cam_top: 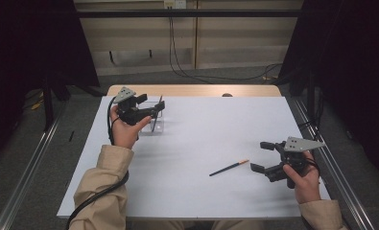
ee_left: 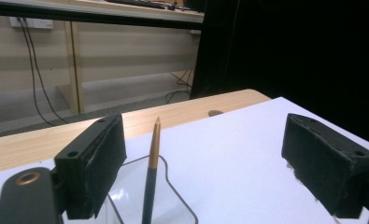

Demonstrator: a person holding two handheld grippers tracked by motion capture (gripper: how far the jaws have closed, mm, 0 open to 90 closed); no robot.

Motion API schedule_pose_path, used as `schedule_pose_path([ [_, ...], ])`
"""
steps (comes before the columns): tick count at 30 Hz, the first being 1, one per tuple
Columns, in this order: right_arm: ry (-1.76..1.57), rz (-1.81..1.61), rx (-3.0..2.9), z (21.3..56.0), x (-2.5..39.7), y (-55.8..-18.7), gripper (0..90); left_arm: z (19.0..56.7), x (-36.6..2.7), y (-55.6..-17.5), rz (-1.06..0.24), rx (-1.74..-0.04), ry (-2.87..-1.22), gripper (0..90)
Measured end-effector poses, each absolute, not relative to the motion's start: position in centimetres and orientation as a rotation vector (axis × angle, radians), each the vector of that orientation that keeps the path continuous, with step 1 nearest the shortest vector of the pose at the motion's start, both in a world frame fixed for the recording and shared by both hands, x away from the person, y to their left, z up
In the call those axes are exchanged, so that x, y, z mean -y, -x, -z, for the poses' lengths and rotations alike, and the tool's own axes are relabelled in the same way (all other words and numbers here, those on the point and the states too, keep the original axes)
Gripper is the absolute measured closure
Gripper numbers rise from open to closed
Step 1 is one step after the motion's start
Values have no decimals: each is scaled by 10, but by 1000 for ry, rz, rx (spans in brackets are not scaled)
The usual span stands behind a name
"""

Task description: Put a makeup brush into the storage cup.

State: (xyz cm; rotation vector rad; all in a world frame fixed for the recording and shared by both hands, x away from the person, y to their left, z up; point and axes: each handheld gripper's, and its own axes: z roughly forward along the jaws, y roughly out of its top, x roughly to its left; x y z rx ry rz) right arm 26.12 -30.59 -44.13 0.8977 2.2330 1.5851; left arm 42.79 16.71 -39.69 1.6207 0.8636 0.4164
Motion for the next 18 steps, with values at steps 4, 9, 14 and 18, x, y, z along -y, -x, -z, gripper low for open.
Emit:
schedule_pose_path([
  [4, -897, -1584, -2236, 441, 305, -261, 42, 397, -167, -424, -403, -837, -1615, 104],
  [9, -895, -1580, -2237, 441, 305, -261, 42, 398, -169, -419, -385, -817, -1630, 62],
  [14, -895, -1582, -2237, 441, 305, -261, 42, 397, -170, -412, -363, -781, -1629, 20],
  [18, -895, -1580, -2236, 442, 305, -261, 42, 398, -172, -407, -349, -740, -1657, 0],
])
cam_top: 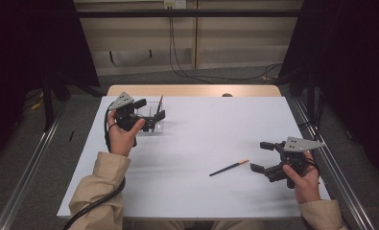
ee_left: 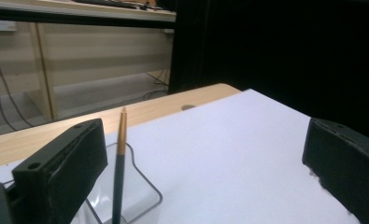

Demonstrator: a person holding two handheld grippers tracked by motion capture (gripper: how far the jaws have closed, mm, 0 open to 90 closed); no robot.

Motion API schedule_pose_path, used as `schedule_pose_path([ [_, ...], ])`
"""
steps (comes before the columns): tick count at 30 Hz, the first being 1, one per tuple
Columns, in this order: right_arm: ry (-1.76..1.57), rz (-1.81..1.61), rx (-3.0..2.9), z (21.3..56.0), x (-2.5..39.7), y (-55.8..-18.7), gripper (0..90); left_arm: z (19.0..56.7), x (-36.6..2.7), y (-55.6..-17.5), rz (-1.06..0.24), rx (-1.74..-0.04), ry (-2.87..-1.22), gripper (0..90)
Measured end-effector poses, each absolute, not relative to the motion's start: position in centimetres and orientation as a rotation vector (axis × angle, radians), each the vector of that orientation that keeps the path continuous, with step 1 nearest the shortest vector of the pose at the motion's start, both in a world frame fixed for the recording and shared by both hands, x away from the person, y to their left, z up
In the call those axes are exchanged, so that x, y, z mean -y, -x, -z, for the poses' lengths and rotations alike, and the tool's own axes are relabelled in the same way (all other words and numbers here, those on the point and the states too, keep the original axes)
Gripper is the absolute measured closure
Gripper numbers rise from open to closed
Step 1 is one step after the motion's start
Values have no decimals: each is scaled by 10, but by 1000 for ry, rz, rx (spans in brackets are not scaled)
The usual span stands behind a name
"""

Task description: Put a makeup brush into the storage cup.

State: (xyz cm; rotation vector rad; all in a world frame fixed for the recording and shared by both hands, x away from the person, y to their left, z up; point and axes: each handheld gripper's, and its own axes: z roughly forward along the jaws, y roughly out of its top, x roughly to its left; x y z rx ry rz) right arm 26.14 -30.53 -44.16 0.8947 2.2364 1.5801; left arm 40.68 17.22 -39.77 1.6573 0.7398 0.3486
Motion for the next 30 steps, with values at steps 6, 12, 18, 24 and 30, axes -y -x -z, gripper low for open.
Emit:
schedule_pose_path([
  [6, -892, -1582, -2237, 442, 305, -261, 42, 400, -175, -399, -338, -712, -1663, 0],
  [12, -889, -1579, -2239, 442, 304, -261, 43, 399, -176, -392, -331, -680, -1673, 0],
  [18, -888, -1581, -2239, 442, 304, -261, 42, 400, -177, -385, -318, -653, -1669, 0],
  [24, -887, -1582, -2238, 442, 304, -261, 42, 402, -180, -378, -314, -638, -1684, 0],
  [30, -885, -1580, -2242, 442, 304, -261, 42, 406, -183, -374, -305, -626, -1681, 0],
])
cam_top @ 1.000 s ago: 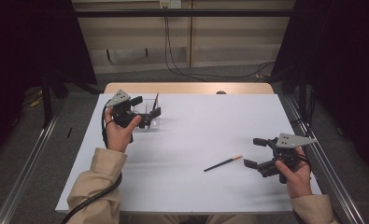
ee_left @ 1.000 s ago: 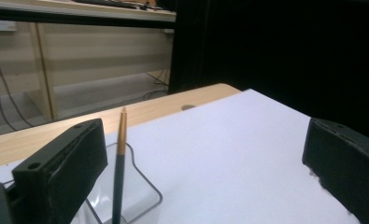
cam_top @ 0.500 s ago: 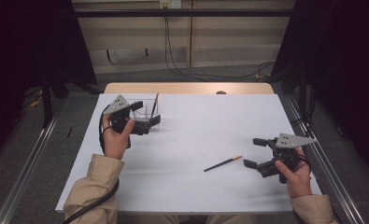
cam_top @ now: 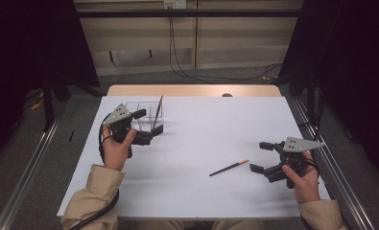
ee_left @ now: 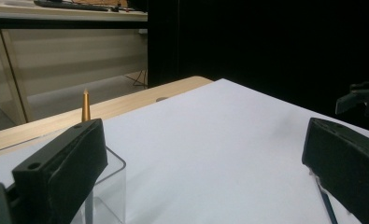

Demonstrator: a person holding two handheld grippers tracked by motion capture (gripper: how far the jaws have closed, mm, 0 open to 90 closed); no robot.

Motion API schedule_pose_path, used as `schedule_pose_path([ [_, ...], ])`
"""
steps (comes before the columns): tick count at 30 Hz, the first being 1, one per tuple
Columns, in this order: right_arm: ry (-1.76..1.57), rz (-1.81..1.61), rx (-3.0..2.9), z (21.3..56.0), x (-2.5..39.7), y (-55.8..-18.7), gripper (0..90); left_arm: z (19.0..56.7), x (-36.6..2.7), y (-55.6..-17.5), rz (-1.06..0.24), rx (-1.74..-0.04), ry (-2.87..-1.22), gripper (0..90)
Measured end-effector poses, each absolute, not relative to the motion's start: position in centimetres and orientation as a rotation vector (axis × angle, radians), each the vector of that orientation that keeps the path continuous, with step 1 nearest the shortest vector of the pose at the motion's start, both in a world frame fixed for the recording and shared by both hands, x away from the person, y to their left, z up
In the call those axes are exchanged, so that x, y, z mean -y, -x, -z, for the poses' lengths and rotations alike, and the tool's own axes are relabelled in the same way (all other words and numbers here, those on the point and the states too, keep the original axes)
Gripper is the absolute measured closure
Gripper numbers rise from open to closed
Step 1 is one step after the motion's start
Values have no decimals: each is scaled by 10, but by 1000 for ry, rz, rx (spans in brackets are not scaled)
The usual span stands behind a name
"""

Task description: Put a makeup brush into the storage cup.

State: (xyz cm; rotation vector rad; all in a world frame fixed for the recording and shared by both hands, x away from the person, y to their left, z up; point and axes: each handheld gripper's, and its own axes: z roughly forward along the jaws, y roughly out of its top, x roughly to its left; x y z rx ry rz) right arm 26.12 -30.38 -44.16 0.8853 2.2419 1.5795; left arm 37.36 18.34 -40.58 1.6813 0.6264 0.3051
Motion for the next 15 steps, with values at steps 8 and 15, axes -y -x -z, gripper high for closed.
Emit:
schedule_pose_path([
  [8, -882, -1579, -2243, 442, 303, -261, 43, 409, -185, -367, -307, -612, -1686, 0],
  [15, -879, -1576, -2246, 442, 303, -261, 43, 412, -187, -361, -285, -598, -1686, 0],
])
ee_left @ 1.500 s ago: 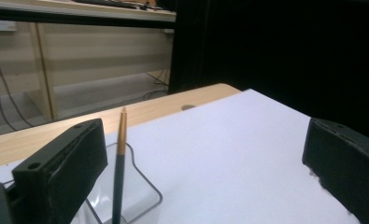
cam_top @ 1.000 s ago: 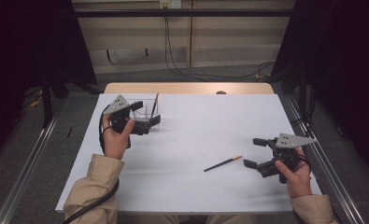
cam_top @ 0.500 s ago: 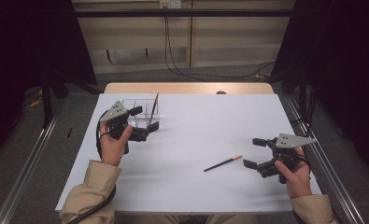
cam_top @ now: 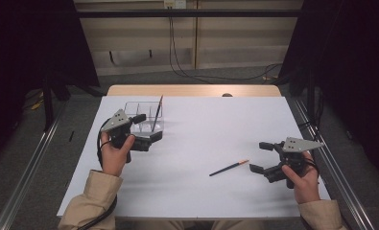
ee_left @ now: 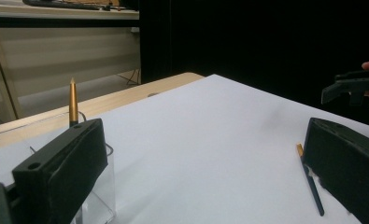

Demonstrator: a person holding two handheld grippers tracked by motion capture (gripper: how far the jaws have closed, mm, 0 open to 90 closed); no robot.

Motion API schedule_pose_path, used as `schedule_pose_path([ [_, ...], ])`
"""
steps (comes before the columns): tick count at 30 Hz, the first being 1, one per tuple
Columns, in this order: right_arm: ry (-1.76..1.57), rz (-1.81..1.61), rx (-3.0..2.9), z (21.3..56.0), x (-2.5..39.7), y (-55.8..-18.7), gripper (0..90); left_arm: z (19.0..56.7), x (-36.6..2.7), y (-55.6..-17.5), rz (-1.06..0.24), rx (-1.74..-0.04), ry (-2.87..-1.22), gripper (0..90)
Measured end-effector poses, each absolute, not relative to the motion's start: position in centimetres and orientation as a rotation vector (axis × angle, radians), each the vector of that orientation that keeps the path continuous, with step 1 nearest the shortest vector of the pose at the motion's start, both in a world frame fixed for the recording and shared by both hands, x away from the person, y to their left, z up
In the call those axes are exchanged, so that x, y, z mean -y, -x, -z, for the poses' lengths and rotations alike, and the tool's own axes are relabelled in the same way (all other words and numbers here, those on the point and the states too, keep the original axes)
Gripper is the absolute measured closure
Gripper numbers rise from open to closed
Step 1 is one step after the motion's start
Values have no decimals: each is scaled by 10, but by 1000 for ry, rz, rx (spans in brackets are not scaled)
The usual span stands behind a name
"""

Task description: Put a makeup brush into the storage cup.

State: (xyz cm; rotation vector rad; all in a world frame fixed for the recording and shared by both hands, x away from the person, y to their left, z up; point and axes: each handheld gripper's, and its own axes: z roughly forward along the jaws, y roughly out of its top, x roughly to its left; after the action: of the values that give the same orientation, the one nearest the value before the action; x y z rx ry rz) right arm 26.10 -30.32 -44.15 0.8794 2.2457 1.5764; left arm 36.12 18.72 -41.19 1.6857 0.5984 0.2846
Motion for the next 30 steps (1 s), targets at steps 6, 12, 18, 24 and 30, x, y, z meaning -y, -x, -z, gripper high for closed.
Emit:
schedule_pose_path([
  [6, -878, -1577, -2247, 442, 303, -261, 42, 414, -191, -357, -275, -590, -1691, 0],
  [12, -878, -1577, -2247, 442, 302, -261, 42, 417, -196, -353, -270, -588, -1691, 0],
  [18, -875, -1576, -2248, 442, 302, -261, 42, 419, -201, -347, -262, -588, -1692, 0],
  [24, -872, -1576, -2248, 442, 302, -261, 42, 420, -206, -343, -252, -585, -1698, 0],
  [30, -873, -1575, -2249, 442, 302, -262, 42, 419, -212, -337, -253, -583, -1694, 0],
])
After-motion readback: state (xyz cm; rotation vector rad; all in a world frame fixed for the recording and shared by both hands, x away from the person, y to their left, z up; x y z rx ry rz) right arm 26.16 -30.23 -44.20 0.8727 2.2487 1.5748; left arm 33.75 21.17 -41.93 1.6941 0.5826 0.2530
